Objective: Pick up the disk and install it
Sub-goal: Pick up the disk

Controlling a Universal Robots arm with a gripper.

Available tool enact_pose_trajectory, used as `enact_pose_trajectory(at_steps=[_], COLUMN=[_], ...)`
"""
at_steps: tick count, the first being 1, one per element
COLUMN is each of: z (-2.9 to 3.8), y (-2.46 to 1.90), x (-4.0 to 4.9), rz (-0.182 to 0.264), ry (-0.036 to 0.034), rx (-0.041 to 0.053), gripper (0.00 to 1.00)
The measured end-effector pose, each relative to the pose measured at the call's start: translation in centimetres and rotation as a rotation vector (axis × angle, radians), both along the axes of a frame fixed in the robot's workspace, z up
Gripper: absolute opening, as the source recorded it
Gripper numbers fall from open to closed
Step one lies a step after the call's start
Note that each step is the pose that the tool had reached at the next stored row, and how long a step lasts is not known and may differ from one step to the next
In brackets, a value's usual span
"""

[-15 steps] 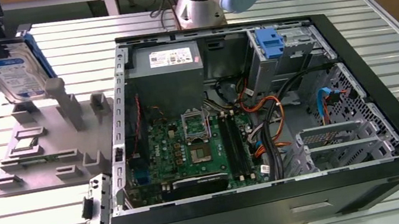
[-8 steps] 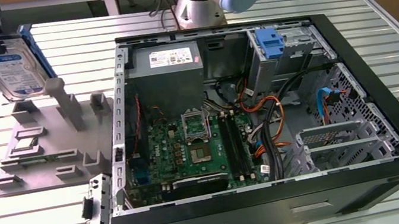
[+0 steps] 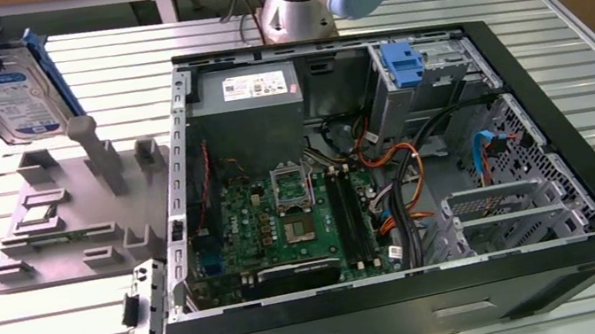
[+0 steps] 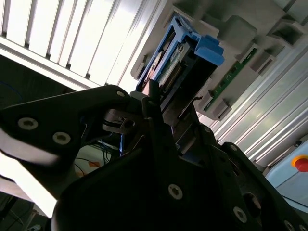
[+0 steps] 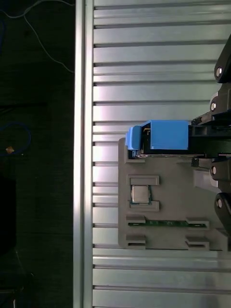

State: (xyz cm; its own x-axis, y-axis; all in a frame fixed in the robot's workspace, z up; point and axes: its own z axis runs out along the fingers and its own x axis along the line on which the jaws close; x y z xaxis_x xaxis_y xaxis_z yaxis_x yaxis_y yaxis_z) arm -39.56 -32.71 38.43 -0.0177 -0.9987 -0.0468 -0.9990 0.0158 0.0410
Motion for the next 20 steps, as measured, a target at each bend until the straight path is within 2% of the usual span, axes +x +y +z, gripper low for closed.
enact_pose_trajectory(at_steps=[2, 5, 14, 20], z=[0.40, 1.50, 3.71, 4.79], y=[0.00, 0.00, 0.01, 0.01], x=[0.02, 0.03, 0.03, 0.04], rz=[0.000, 0.000, 0.000, 0.000], ry=[-0.0001, 0.0000, 0.0000, 0.0000], rx=[0.0002, 0.0003, 0.0003, 0.0003], gripper=[0.35, 0.35, 0.35, 0.35])
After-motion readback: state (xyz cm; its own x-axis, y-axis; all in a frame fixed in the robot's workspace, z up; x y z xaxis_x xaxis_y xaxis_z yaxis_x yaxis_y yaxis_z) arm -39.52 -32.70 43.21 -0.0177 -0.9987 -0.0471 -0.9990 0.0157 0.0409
